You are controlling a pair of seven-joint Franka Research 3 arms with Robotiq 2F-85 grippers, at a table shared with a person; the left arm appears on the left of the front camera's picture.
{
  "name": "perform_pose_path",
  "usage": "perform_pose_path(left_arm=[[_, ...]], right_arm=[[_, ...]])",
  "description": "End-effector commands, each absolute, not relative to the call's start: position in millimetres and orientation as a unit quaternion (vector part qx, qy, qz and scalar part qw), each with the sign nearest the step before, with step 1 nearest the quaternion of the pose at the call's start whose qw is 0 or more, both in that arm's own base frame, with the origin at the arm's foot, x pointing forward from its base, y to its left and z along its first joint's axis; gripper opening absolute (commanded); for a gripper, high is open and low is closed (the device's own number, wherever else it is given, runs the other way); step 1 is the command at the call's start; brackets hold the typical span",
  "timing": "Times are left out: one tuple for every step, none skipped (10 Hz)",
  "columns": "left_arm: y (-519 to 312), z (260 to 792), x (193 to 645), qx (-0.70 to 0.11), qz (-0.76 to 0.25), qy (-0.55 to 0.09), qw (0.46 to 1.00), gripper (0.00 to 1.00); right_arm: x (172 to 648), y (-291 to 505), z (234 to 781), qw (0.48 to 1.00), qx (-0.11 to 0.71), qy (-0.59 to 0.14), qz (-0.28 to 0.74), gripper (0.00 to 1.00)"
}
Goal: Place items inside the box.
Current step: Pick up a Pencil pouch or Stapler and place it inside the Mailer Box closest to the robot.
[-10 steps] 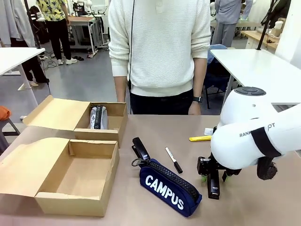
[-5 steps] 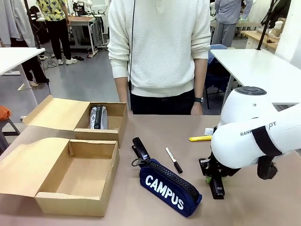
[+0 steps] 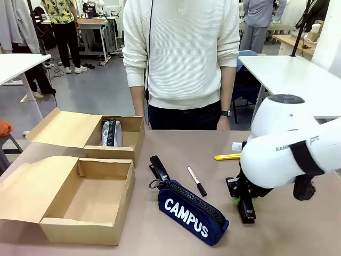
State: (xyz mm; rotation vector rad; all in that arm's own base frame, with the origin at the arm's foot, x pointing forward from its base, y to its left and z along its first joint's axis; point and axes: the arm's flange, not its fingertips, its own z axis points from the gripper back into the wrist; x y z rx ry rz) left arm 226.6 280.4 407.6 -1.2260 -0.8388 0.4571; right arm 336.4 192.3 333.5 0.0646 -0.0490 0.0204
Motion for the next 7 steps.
perform_pose_path(left_arm=[[276.7,407.4,225.0,-0.557,0.199,-0.390,0.706,1.00],[276.7,407.4,225.0,-0.557,0.199,-0.390,0.706,1.00],[276.7,407.4,225.0,-0.557,0.199,-0.390,0.706,1.00],[276.7,407.4,225.0,-0.557,0.199,-0.390,0.706,1.00],[276.7,407.4,225.0,-0.557,0.199,-0.390,0.706,1.00],[276.7,407.4,225.0,-0.557,0.199,-0.390,0.706,1.00],[276.7,407.4,225.0,-0.557,0.199,-0.390,0.706,1.00]], right_arm=[[277.5,171.0,424.0,0.992,0.082,-0.038,0.093,0.00],[249.6,167.5,451.6,0.988,0.089,-0.052,0.118,0.00],[226.2,167.7,466.1,0.985,0.097,-0.060,0.126,0.00],[299.5,195.4,418.6,0.993,0.066,-0.047,0.084,0.00],[299.5,195.4,418.6,0.993,0.066,-0.047,0.084,0.00],[299.5,195.4,418.6,0.993,0.066,-0.047,0.084,0.00],[266.1,190.0,457.4,0.990,0.074,-0.055,0.105,0.37]])
